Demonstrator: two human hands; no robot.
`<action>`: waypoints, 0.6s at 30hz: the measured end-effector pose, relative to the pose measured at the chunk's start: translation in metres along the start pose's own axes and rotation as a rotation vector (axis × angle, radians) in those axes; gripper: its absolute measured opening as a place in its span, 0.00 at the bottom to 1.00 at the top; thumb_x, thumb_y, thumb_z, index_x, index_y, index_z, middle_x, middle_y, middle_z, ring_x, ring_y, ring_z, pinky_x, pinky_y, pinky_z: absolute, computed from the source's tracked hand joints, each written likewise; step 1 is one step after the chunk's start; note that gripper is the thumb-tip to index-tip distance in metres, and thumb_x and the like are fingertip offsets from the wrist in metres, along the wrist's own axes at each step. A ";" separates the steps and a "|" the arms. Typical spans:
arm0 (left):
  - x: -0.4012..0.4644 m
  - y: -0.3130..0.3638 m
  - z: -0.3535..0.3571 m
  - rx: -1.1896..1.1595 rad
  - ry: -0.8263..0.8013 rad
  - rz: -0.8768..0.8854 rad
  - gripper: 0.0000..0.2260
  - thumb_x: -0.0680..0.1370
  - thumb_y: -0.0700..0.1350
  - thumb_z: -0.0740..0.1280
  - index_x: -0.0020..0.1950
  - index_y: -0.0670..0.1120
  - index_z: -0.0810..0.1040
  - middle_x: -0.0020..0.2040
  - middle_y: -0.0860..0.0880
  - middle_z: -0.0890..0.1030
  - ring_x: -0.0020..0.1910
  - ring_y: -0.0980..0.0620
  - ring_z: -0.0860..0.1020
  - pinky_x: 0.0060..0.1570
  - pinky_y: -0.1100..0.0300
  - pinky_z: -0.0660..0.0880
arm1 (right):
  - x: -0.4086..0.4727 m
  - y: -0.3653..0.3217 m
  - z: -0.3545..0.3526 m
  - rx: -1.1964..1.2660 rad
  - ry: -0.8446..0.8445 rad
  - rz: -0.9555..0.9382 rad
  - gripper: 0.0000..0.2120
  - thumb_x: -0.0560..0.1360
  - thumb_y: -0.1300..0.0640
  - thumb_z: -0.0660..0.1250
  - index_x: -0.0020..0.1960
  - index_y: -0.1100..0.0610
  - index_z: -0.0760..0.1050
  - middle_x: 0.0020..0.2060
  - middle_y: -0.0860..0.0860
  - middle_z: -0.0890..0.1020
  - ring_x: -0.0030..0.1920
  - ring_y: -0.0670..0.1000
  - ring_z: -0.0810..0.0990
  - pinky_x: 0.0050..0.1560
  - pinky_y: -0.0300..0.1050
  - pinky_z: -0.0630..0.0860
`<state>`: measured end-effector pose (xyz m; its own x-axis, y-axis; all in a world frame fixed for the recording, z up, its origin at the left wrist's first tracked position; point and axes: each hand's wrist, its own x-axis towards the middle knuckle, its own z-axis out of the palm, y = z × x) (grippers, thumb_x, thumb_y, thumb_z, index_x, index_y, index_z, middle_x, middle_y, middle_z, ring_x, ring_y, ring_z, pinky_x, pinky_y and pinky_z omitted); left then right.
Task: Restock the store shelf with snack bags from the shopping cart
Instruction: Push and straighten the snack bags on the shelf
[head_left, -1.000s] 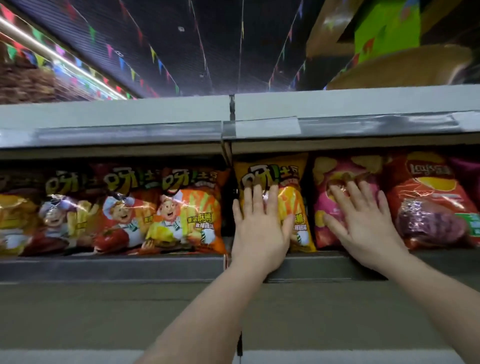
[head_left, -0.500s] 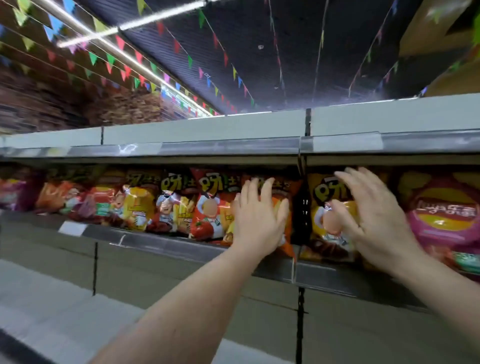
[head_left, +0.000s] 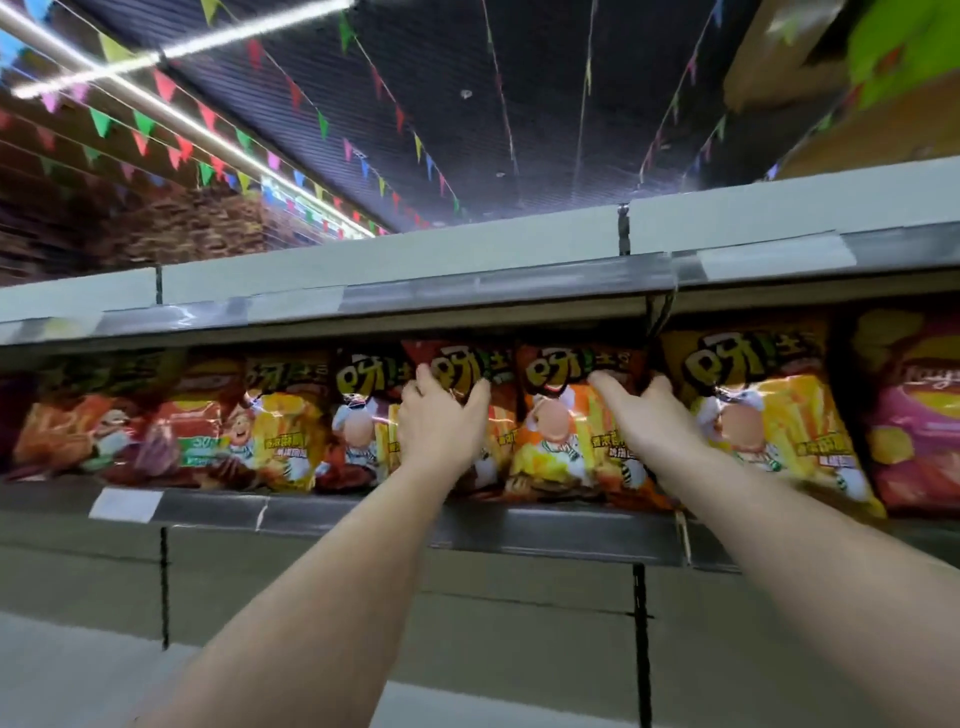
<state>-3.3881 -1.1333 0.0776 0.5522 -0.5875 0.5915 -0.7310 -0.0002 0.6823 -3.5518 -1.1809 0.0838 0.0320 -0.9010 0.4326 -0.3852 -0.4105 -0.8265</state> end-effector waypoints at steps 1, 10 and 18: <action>0.005 -0.005 0.000 0.015 -0.024 0.002 0.35 0.79 0.57 0.60 0.77 0.39 0.50 0.75 0.37 0.58 0.74 0.39 0.58 0.70 0.50 0.56 | 0.002 0.001 0.006 0.006 0.020 0.026 0.38 0.76 0.41 0.59 0.75 0.63 0.50 0.70 0.62 0.65 0.68 0.62 0.66 0.65 0.50 0.65; 0.045 -0.034 -0.005 -0.072 -0.232 0.039 0.24 0.77 0.47 0.68 0.67 0.37 0.63 0.64 0.38 0.71 0.63 0.40 0.71 0.59 0.50 0.70 | 0.011 0.007 0.020 0.018 0.112 0.149 0.34 0.78 0.42 0.57 0.75 0.62 0.55 0.72 0.59 0.63 0.71 0.59 0.62 0.68 0.47 0.61; 0.063 -0.022 -0.017 -0.433 -0.363 -0.158 0.17 0.74 0.47 0.69 0.57 0.37 0.73 0.44 0.41 0.78 0.38 0.46 0.76 0.38 0.57 0.74 | 0.017 -0.009 0.004 0.282 0.098 0.244 0.29 0.73 0.38 0.61 0.66 0.56 0.71 0.63 0.57 0.76 0.62 0.58 0.73 0.67 0.54 0.66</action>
<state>-3.3302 -1.1559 0.1068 0.4126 -0.8468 0.3358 -0.3785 0.1759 0.9087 -3.5443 -1.1933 0.0969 -0.1231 -0.9650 0.2316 -0.1013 -0.2200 -0.9702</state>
